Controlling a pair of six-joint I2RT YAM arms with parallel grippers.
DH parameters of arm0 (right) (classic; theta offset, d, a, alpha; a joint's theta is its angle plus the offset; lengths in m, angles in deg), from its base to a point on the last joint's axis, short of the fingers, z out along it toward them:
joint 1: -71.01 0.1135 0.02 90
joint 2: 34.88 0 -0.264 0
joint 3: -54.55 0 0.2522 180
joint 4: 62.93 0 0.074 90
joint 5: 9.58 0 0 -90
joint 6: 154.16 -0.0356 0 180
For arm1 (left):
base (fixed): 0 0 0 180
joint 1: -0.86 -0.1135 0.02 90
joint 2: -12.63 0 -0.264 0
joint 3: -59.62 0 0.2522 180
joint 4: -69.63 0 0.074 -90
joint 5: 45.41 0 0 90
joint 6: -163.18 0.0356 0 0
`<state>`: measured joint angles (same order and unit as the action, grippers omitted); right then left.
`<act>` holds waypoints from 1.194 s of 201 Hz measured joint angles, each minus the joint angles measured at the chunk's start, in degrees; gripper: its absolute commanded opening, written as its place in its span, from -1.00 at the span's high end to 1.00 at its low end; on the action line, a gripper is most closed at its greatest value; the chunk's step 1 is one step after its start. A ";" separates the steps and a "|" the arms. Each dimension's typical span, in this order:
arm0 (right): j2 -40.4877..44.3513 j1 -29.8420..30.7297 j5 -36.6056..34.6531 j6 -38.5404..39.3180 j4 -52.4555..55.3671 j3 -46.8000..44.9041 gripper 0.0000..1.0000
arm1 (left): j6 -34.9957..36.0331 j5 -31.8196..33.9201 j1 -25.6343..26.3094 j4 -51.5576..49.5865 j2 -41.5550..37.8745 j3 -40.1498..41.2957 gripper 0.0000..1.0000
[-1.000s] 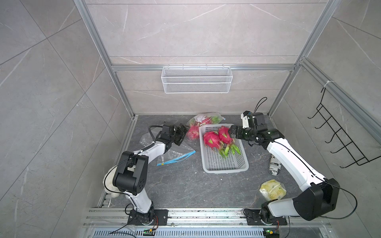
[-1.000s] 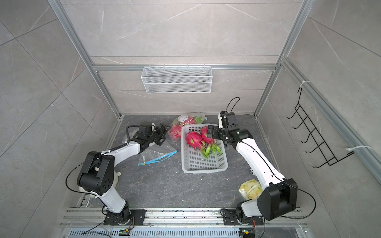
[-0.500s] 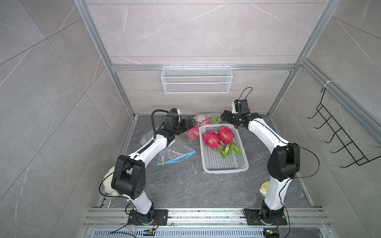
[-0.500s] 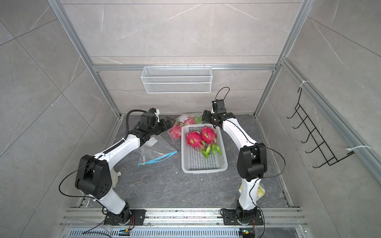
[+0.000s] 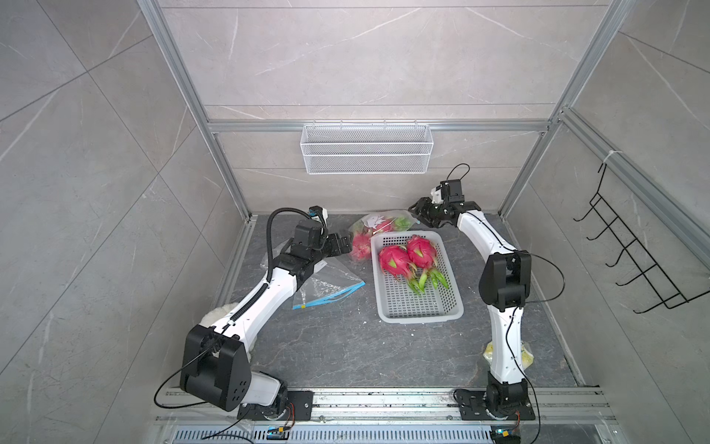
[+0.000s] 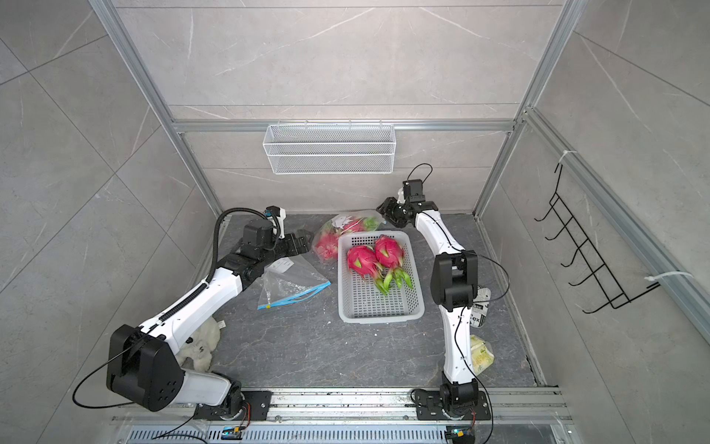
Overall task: Open the zip-top bag and take out the dragon fruit
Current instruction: Pick up the zipper food storage bag at the center of the board.
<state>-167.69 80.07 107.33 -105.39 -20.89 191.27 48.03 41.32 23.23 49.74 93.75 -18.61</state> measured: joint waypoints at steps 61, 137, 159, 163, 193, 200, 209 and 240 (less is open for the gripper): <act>-2.10 1.33 6.75 -2.51 1.49 0.68 0.88 | 2.54 2.01 0.00 -0.76 -2.32 1.40 -0.99; -1.68 6.56 7.21 -1.33 4.46 5.42 1.00 | 8.46 0.55 0.00 1.40 -4.26 3.85 -0.99; -1.73 12.20 4.70 1.49 10.88 15.06 0.99 | 10.75 -0.92 0.00 4.48 -5.95 9.29 -0.99; -1.75 13.55 4.28 2.25 12.11 17.03 0.99 | 11.30 -1.38 0.00 4.74 -6.27 10.08 -0.99; -3.74 21.59 1.90 5.99 20.96 33.81 0.98 | 17.46 -4.63 0.15 5.40 -8.26 12.66 -0.99; -4.28 23.06 1.31 6.69 22.80 36.92 0.98 | 18.99 -5.03 0.22 5.84 -8.72 12.74 -0.99; -4.83 24.52 0.57 7.54 24.90 39.76 0.98 | 21.00 -5.57 0.35 6.82 -9.44 12.94 -0.99; -6.12 27.65 -3.45 9.40 31.36 41.86 0.98 | 25.90 -6.27 1.31 10.10 -10.95 13.88 -0.99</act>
<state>-173.81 107.72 103.88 -95.99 10.47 233.13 73.93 35.05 24.54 59.84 82.80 -4.73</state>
